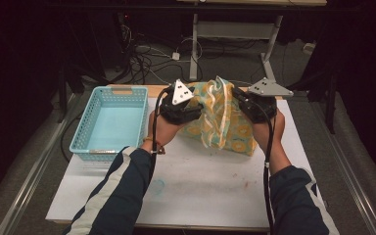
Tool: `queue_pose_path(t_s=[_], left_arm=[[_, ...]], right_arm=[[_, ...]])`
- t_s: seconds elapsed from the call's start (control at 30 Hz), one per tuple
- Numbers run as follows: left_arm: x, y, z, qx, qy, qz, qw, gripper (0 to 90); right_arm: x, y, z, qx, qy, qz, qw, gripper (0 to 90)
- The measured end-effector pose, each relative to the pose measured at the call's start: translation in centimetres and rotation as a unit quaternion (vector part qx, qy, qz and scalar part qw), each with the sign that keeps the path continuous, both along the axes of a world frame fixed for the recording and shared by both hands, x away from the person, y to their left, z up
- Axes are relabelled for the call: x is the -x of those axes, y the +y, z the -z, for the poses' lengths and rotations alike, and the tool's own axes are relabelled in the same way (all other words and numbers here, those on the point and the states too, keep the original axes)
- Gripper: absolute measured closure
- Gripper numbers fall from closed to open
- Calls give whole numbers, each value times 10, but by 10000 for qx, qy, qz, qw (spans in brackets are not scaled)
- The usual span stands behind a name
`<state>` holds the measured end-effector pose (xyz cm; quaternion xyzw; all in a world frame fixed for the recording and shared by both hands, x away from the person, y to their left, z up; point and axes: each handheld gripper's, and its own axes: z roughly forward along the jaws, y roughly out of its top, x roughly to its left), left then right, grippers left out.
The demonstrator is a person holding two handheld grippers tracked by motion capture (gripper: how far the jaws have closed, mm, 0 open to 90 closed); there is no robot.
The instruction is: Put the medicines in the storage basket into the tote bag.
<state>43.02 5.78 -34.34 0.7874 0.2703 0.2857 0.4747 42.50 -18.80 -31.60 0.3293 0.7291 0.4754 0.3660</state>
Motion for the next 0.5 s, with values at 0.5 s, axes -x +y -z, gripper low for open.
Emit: queue_pose_path(t_s=[0.5], left_arm=[[-26,-8,86,-751,1195,-90,9900,293]], right_arm=[[-12,-33,69,175,906,194,9955,887]])
